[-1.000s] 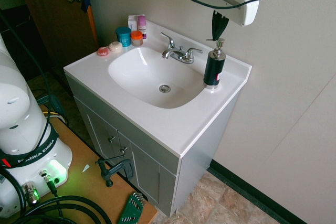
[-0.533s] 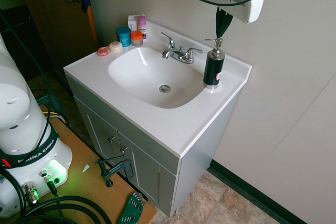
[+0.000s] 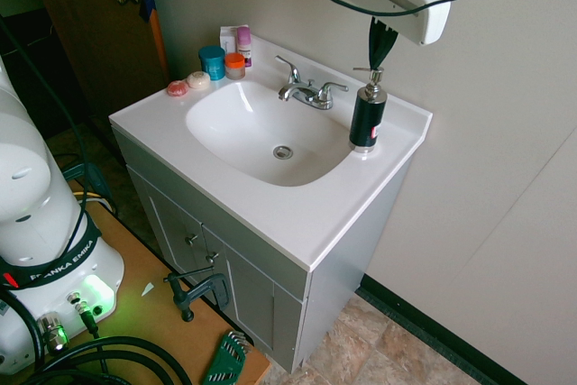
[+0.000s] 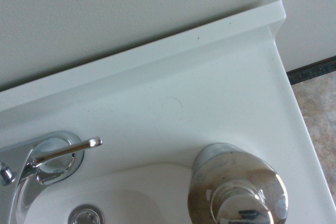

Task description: Press down on the sanitizer

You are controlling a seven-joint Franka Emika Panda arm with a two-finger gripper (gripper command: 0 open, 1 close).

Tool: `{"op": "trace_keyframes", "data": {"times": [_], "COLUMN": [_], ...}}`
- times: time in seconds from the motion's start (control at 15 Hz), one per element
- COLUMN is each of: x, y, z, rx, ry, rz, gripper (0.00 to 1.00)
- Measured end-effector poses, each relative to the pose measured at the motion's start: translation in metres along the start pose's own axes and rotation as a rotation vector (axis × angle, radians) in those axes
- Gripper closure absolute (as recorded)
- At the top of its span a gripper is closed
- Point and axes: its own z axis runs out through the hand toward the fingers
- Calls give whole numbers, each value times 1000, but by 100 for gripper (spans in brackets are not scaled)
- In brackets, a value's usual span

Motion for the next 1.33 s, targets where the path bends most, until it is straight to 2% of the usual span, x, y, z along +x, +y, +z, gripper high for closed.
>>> {"op": "trace_keyframes", "data": {"times": [0.53, 0.6, 0.8, 1.0, 1.33], "x": [7, 7, -2, -33, -91], "y": [2, 2, -5, -14, 10], "z": [10, 8, -18, -56, -41], "rx": [9, 11, 47, 71, 20], "ry": [-9, -8, 13, 30, -2], "rz": [26, 25, 5, -59, -158], "gripper": [100, 0, 0, 0, 0]}}
